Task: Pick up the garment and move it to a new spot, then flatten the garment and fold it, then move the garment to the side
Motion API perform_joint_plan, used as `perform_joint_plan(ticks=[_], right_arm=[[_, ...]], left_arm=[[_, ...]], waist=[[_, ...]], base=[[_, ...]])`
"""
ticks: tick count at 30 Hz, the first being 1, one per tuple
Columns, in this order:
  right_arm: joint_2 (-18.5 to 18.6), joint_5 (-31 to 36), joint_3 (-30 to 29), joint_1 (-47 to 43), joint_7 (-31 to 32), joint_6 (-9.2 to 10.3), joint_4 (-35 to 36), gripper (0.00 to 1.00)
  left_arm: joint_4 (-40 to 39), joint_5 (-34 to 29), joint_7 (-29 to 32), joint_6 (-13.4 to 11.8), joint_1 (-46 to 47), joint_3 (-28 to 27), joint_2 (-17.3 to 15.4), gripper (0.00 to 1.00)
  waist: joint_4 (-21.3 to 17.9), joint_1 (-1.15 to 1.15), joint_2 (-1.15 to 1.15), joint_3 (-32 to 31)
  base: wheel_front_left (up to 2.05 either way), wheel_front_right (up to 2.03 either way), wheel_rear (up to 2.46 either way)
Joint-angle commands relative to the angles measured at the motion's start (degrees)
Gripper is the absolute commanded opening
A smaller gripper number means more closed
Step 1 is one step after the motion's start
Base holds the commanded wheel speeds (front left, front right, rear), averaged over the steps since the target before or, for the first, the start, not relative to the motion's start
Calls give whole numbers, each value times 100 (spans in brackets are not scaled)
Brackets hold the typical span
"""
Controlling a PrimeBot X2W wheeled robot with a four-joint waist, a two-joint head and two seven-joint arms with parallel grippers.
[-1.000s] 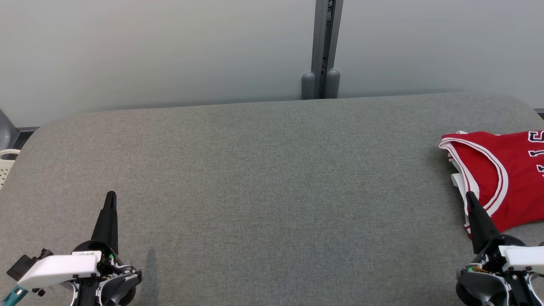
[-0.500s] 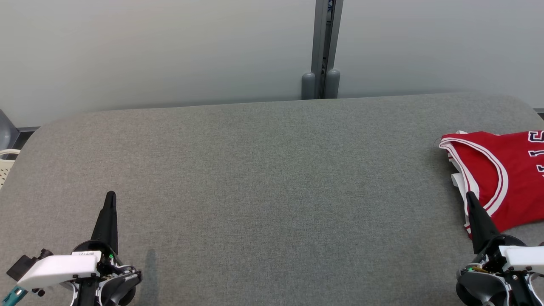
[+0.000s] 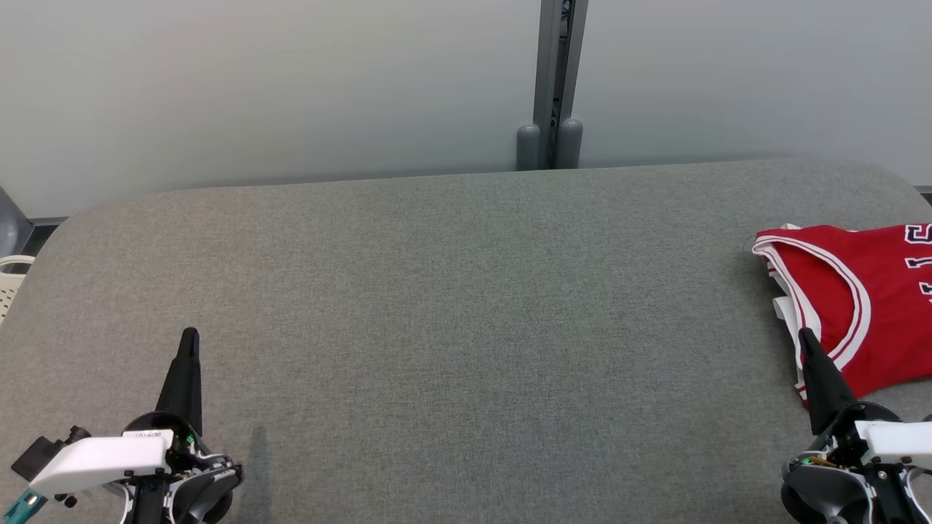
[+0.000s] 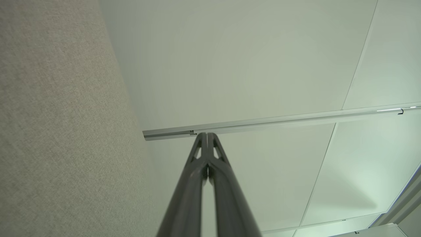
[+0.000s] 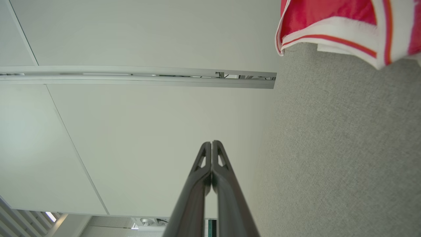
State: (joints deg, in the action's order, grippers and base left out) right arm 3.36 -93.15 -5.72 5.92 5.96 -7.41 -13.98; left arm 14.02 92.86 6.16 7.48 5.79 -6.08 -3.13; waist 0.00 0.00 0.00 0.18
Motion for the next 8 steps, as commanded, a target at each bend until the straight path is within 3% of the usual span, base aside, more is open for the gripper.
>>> perform_joint_plan(ticks=[1,8], right_arm=[[12,31,-25,52,16,-14,-12,0],[8,35,-31,53,24,-14,-13,0]], left_arm=[[4,-16,12,27,81,-24,-16,0],[5,-22,14,27,82,-29,-12,0]], waist=[[0,0,0,0],[0,0,0,0]], base=[[0,0,0],[0,0,0]])
